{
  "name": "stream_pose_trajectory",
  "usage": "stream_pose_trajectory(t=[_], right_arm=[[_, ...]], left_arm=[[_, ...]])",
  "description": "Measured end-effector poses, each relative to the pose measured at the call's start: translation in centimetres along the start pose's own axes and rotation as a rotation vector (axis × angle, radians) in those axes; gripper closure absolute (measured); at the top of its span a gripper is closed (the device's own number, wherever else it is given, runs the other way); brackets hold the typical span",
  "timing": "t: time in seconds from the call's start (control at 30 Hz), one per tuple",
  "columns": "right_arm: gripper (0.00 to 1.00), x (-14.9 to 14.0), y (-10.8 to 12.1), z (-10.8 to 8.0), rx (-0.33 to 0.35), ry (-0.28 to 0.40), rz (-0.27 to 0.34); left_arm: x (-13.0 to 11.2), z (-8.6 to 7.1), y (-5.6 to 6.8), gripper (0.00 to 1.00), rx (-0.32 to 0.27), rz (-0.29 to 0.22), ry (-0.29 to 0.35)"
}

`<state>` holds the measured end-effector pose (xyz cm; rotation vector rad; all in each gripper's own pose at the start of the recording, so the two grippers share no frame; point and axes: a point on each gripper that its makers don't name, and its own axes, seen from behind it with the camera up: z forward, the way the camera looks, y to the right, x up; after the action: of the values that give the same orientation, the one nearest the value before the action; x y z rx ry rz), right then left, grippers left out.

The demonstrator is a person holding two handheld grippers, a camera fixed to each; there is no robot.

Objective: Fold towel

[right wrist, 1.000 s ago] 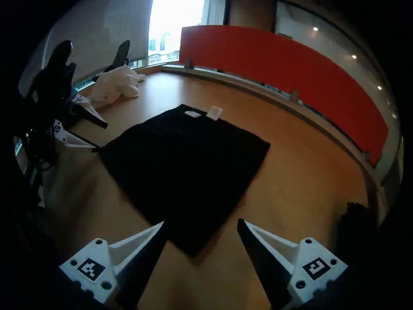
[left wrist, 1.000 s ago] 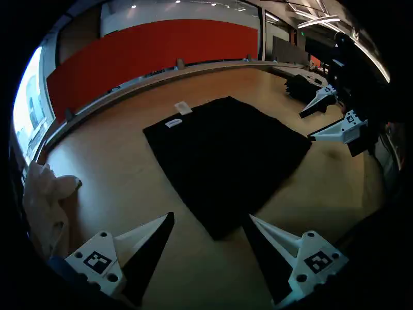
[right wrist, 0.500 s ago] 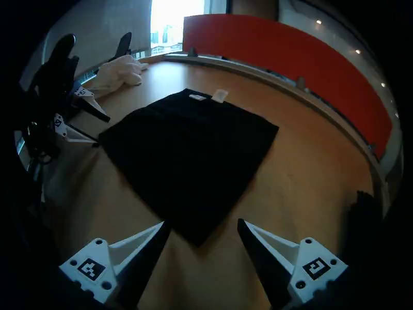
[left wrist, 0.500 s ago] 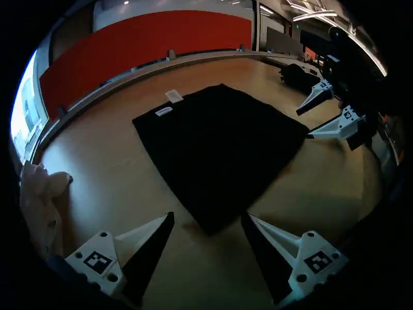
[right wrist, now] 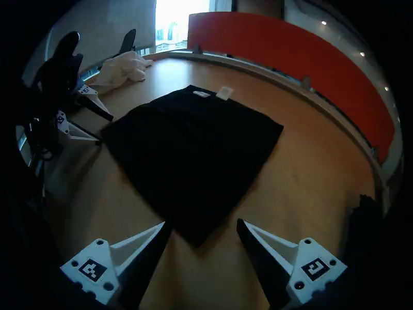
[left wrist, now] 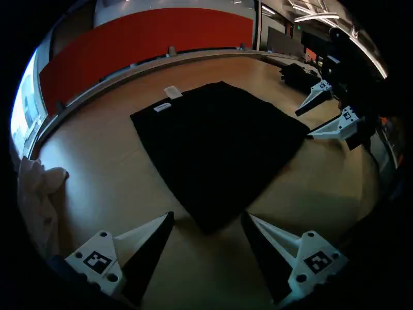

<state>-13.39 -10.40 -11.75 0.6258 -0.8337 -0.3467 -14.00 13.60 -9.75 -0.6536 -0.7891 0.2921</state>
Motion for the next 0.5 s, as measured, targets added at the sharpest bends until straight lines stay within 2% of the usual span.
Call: stream_pose_trajectory(t=[0.27, 0.5], right_arm=[[0.05, -0.13, -0.3, 0.15, 0.017, -0.003, -0.011], [0.15, -0.33, -0.65, 0.34, 0.049, 0.005, 0.019]], left_arm=[[-0.06, -0.03, -0.04, 0.04, -0.001, -0.003, -0.008], [-0.01, 0.03, 0.05, 0.05, -0.002, -0.003, -0.015]])
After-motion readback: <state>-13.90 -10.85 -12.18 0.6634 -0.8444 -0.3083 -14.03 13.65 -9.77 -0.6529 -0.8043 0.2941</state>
